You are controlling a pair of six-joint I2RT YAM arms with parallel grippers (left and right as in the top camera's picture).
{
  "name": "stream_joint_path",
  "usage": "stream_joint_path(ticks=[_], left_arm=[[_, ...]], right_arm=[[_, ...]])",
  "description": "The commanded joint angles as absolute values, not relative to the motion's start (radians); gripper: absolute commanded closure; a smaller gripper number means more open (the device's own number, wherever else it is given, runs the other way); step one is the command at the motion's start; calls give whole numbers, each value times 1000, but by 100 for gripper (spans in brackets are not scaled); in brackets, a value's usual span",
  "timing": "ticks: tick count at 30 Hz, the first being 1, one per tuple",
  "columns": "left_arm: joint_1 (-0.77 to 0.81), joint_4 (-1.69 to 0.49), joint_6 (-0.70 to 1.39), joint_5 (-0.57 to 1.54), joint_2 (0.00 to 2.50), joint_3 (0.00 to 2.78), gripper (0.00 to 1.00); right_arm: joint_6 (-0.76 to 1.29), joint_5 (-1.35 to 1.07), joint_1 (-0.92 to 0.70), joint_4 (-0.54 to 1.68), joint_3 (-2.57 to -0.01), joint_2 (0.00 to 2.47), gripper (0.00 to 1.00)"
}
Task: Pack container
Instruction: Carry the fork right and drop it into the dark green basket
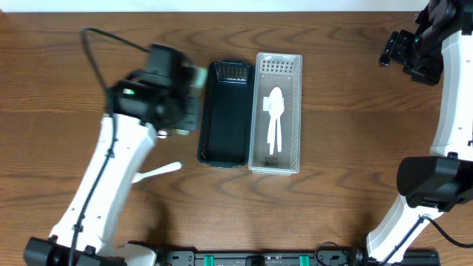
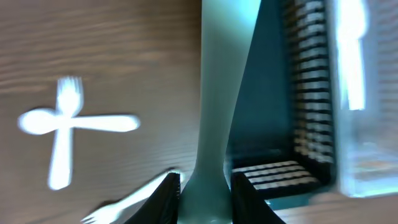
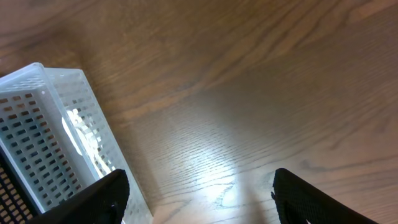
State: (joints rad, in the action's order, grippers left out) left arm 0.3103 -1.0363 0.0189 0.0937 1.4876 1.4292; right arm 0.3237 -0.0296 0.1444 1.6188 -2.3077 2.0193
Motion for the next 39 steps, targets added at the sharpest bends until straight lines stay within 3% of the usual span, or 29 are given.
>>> stream_joint_path(ticks=[1,11,19,22,24,25,27,32,39], left_arm=[[400,-999,160,82,1506,1453,94],[450,-840,204,83,1763,1453,94],[442,-831,204,86,1955,1452,92],[442,-831,197,85,1967,1453,77],[442,-828,160,85,1957,1454,74],[442,-828,134,85,1948,1456,68],[442,-829,98,85,1925,1457,48],[442,-879,2,85,1824,1466,9],[414,-1040,-21,-120,1575,1546,2]], right_arm=[[289,-26,137,1619,-2302,2016,23],[252,-27,137,1631,-2302,2016,22],[245,-27,137,1641,-2302,2016,22],[224,-26,137,1642,-2302,2016,22],[219,-27,137,1642,-2302,2016,21],[219,-27,137,1642,-2302,2016,21],[220,-27,137,1641,-2302,2016,21],[220,-27,137,1641,-2302,2016,21],[220,-26,137,1634,-2302,2016,21]])
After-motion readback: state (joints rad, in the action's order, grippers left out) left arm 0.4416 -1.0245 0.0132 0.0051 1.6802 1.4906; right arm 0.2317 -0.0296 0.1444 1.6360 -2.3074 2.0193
